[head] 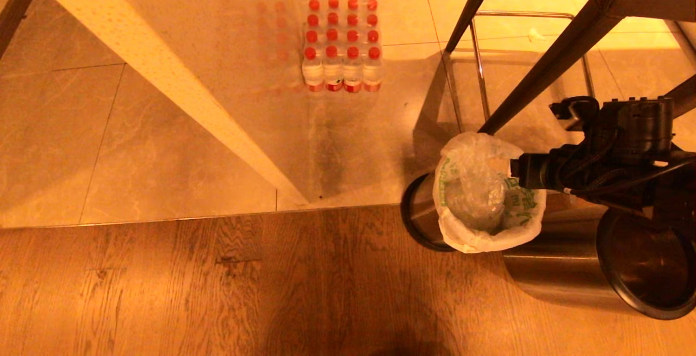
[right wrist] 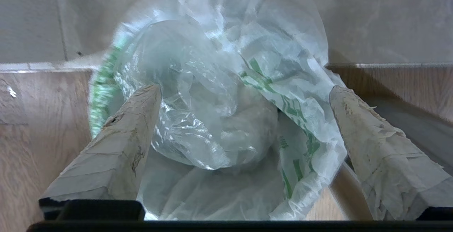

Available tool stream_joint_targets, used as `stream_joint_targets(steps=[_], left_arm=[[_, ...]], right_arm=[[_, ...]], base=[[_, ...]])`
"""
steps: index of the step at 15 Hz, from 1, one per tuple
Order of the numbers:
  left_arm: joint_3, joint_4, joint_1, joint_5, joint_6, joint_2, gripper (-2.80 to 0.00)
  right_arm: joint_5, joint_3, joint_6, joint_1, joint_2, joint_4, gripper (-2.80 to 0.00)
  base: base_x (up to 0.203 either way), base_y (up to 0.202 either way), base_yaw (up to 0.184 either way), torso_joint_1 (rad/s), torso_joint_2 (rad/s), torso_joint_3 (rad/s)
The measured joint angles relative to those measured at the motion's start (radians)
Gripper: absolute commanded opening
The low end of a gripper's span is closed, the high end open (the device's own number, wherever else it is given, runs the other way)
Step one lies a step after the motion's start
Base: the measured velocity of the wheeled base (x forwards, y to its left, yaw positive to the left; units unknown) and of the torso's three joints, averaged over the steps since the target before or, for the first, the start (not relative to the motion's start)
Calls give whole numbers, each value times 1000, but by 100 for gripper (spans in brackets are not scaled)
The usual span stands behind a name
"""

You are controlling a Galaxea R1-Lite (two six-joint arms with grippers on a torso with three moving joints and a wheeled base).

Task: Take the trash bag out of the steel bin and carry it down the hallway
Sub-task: Pick up the trash bag

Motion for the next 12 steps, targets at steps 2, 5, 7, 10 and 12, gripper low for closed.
stream_joint_targets(steps=[2, 5, 7, 10, 12], left_arm=[[0, 0, 0, 0, 0, 0, -280], [0, 0, 0, 0, -1, 0, -280], [0, 0, 0, 0, 0, 0, -280], [0, 0, 0, 0, 0, 0, -280], [0, 0, 0, 0, 0, 0, -280]], right_arm=[[1, -20, -1, -4, 17, 13, 0], [4, -34, -9, 2, 72, -2, 0], [3, -50, -26, 26, 125, -20, 0], [-20, -65, -33, 61, 205, -37, 0], [-60, -88, -35, 78, 259, -40, 0]], base=[[0, 0, 0, 0, 0, 0], [0, 0, 0, 0, 0, 0], [0, 0, 0, 0, 0, 0], [0, 0, 0, 0, 0, 0], [0, 0, 0, 0, 0, 0]])
